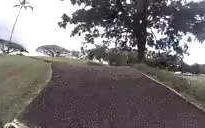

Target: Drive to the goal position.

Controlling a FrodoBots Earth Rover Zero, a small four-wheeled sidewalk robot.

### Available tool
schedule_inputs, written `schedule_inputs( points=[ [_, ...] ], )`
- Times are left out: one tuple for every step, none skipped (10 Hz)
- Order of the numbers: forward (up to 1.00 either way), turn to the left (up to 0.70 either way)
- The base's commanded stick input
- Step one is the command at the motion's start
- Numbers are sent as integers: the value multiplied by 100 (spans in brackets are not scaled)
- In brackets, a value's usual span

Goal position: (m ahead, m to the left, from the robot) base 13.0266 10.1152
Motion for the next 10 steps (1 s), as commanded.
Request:
schedule_inputs(
  points=[
    [68,3],
    [68,3],
    [68,3],
    [69,3],
    [69,3],
    [69,3],
    [68,3],
    [69,3],
    [68,3],
    [69,3]
  ],
)
